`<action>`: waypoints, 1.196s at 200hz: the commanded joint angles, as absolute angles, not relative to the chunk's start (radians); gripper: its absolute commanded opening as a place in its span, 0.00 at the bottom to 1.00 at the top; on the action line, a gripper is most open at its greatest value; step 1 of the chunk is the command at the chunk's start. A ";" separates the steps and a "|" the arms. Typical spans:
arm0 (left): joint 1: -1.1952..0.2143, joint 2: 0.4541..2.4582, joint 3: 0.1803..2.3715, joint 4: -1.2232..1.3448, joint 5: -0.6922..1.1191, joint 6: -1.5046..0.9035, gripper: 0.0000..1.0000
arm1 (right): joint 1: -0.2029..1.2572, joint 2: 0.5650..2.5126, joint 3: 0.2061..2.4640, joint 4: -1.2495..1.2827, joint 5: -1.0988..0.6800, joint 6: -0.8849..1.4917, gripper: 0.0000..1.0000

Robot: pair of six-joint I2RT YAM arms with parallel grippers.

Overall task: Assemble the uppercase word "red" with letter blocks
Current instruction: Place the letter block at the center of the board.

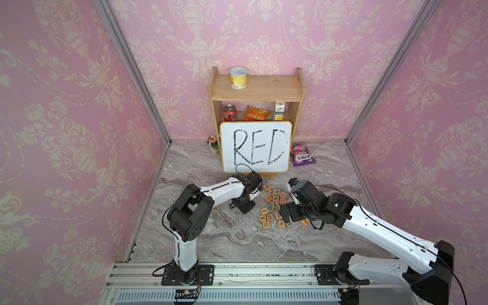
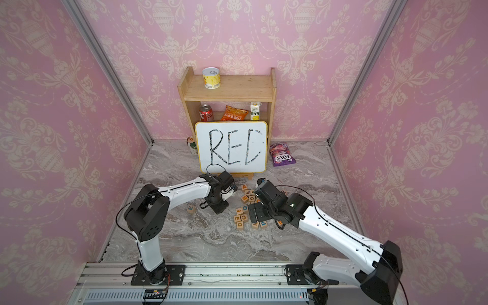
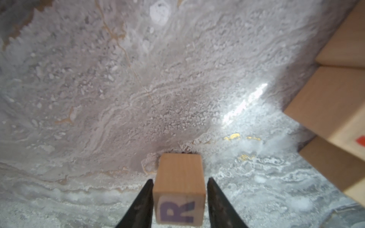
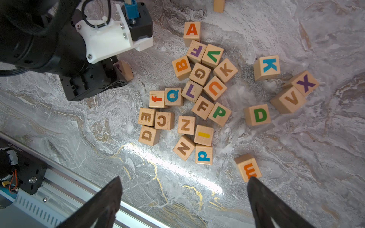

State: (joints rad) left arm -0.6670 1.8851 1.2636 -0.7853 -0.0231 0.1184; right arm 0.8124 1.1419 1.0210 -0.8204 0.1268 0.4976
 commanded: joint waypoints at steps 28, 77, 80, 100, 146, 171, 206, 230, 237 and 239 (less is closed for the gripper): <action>-0.669 1.820 1.260 -0.745 -0.075 0.013 0.94 | 0.819 1.138 1.022 -0.830 0.126 0.500 1.00; -0.671 1.821 1.287 -0.752 -0.056 -0.256 0.99 | 0.819 1.128 1.013 -0.828 0.130 0.508 1.00; -0.671 1.820 1.286 -0.751 -0.050 -0.277 0.99 | 0.819 1.126 1.013 -0.828 0.130 0.508 1.00; -0.671 1.805 1.278 -0.747 -0.042 -0.400 0.99 | 0.818 1.122 1.008 -0.828 0.132 0.511 1.00; -0.671 1.792 1.262 -0.749 -0.016 -0.660 0.99 | 0.819 1.119 1.000 -0.825 0.130 0.512 1.00; -0.671 1.794 1.257 -0.752 -0.003 -0.809 0.99 | 0.818 1.121 1.003 -0.826 0.130 0.511 1.00; -0.671 1.792 1.247 -0.735 0.024 -0.990 0.99 | 0.818 1.121 1.006 -0.828 0.135 0.507 1.00; -0.672 1.786 1.230 -0.721 0.039 -1.137 0.95 | 0.818 1.112 0.999 -0.831 0.141 0.510 1.00; -0.671 1.783 1.221 -0.723 0.040 -1.185 0.93 | 0.818 1.108 0.996 -0.831 0.144 0.512 1.00; -0.672 1.781 1.218 -0.720 0.043 -1.197 0.93 | 0.818 1.108 0.994 -0.831 0.144 0.512 1.00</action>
